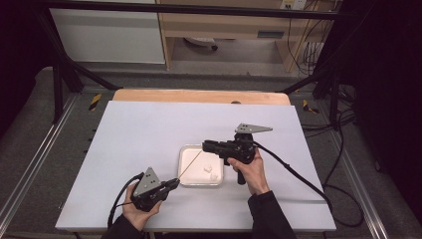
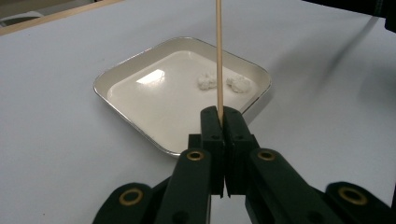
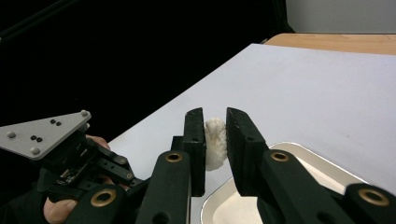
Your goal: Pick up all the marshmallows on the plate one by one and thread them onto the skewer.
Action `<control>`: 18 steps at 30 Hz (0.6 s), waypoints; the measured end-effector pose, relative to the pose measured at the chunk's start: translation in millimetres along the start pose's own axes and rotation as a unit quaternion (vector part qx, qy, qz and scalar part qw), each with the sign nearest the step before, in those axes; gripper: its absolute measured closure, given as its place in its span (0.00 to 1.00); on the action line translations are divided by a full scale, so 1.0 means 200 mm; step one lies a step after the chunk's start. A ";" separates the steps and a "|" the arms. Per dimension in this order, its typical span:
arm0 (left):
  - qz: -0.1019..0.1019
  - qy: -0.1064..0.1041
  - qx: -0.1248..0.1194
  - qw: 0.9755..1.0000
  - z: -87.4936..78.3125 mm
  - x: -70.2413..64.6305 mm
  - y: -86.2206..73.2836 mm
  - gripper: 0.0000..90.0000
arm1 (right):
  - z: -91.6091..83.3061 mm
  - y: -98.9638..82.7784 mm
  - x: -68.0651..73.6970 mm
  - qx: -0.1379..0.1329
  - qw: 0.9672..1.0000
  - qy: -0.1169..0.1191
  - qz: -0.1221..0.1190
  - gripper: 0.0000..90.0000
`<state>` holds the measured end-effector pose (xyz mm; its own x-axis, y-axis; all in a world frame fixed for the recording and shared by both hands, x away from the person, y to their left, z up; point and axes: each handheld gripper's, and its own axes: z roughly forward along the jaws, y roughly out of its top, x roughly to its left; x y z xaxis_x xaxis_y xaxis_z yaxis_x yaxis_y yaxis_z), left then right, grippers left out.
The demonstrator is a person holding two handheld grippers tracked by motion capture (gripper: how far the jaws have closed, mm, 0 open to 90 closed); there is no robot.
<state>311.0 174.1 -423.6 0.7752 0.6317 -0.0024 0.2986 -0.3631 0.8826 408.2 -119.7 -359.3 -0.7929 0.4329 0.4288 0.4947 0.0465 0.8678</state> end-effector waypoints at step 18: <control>0.007 -0.002 -0.005 1.000 0.00 0.00 -0.02 0.99 | 0.03 -0.04 0.01 -0.002 1.000 0.017 0.014 0.90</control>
<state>309.6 175.8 -427.2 0.7814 0.6240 0.0083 0.2822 -0.3651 0.8872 406.1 -113.3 -366.8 -0.7900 0.4040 0.4612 0.5158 0.0315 0.8561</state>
